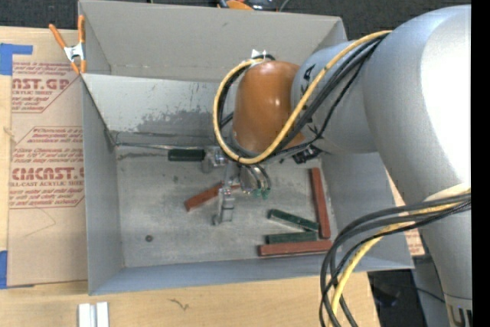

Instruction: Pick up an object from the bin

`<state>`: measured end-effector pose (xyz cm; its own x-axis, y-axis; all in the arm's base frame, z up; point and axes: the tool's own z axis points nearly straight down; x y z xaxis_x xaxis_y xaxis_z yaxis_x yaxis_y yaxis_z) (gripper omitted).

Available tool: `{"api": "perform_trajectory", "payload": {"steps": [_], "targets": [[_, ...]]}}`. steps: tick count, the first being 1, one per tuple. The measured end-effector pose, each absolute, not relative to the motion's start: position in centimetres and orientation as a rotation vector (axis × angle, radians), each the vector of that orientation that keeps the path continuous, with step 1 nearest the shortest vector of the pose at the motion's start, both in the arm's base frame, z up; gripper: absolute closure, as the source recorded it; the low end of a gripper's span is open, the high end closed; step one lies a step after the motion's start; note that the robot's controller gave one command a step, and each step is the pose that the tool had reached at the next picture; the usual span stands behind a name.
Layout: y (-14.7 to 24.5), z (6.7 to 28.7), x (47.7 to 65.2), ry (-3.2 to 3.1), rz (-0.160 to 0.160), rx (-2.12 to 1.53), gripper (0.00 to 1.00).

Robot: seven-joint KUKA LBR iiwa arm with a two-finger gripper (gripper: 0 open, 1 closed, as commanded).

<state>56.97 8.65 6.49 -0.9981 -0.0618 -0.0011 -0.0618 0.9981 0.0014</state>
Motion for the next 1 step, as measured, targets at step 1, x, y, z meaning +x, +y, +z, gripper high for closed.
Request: {"api": "perform_trajectory", "payload": {"steps": [1], "targets": [[8.76, 6.51, 56.99, 3.139, 0.003, -0.097, 0.0]]}}
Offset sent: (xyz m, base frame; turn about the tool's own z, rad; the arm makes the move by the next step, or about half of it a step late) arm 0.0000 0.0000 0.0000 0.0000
